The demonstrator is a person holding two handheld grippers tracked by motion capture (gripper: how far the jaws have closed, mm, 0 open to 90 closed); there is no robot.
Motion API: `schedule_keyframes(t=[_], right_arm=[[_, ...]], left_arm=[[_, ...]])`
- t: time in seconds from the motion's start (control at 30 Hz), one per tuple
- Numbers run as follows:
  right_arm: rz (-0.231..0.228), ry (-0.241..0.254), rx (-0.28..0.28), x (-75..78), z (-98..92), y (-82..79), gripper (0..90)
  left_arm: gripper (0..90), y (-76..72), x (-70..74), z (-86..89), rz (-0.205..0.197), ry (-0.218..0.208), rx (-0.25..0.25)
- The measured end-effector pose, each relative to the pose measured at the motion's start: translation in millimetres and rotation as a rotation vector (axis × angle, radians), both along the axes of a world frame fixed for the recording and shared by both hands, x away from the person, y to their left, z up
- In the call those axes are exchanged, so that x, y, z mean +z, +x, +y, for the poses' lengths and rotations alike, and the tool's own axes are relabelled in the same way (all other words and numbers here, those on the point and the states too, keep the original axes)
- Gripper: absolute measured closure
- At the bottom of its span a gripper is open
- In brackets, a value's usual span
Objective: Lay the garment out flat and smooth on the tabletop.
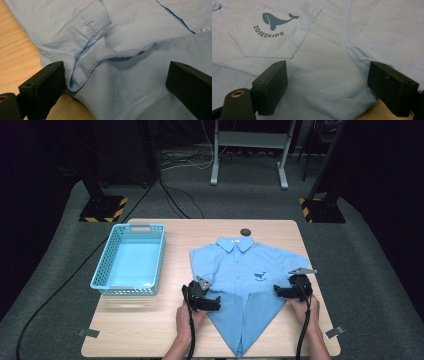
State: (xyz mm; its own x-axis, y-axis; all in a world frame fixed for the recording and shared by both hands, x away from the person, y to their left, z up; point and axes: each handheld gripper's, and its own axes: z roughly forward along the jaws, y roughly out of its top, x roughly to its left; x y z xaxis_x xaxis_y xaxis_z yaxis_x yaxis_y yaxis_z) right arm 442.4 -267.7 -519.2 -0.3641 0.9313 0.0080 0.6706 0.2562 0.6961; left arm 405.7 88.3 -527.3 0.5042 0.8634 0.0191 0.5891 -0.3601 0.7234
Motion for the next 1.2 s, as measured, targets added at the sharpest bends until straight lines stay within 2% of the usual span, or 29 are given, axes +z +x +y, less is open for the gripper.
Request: schedule_keyframes(t=[0.1, 0.17, 0.23, 0.3, 0.4, 0.5, 0.53, 0.63, 0.77, 0.9, 1.0, 1.1, 1.2], right_arm=[[-0.003, 0.002, -0.018, -0.3, -7.4, -1.8, 15.6], [-0.025, 0.011, -0.019, -2.5, -11.0, -3.4, 15.1], [-0.030, 0.019, -0.016, -3.6, -11.3, -4.1, 9.8], [-0.020, 0.030, -0.014, -4.6, -8.8, -4.3, 4.8], [-0.034, 0.017, -0.036, -5.6, -7.6, -7.8, 0.6], [-0.033, 0.031, -0.020, -6.1, -8.2, -8.8, 0.3], [-0.030, 0.022, -0.019, -6.4, -7.2, -8.6, 0.1], [-0.031, 0.021, -0.014, -6.6, -6.8, -8.6, 0.3], [-0.031, 0.024, -0.013, -6.8, -7.1, -8.1, 0.5], [-0.033, 0.026, -0.015, -6.7, -7.4, -8.0, 1.0], [-0.033, 0.027, -0.015, -6.7, -7.5, -7.9, 1.4], [-0.034, 0.028, -0.018, -6.7, -7.5, -8.1, 1.5], [-0.034, 0.028, -0.019, -6.6, -7.6, -8.0, 1.9]], left_arm=[[1.7, 0.6, -0.2, -7.4, 0.002, -0.001, 0.004], [0.7, 1.4, -0.1, -9.8, 0.006, 0.001, 0.004], [0.0, 2.1, -0.3, -9.6, 0.013, -0.005, 0.008], [0.0, 1.6, 0.0, -8.9, 0.005, -0.006, 0.013], [0.0, -1.1, 1.2, -5.5, -0.020, -0.034, 0.003], [0.1, -1.7, 2.0, 0.9, -0.031, -0.061, 0.019], [0.0, -1.1, 2.6, 2.8, -0.029, -0.070, 0.020], [0.1, 3.2, 6.1, 5.9, -0.024, -0.071, 0.018], [0.2, 13.8, 18.1, 6.3, -0.047, -0.040, 0.010], [0.7, 29.2, 26.0, 1.9, -0.032, 0.001, 0.005], [1.6, 39.7, 25.5, -2.1, -0.019, 0.043, 0.003], [2.8, 48.3, 20.1, -4.3, 0.015, 0.080, -0.002], [6.7, 53.4, 14.5, -3.6, 0.037, 0.089, -0.012]])
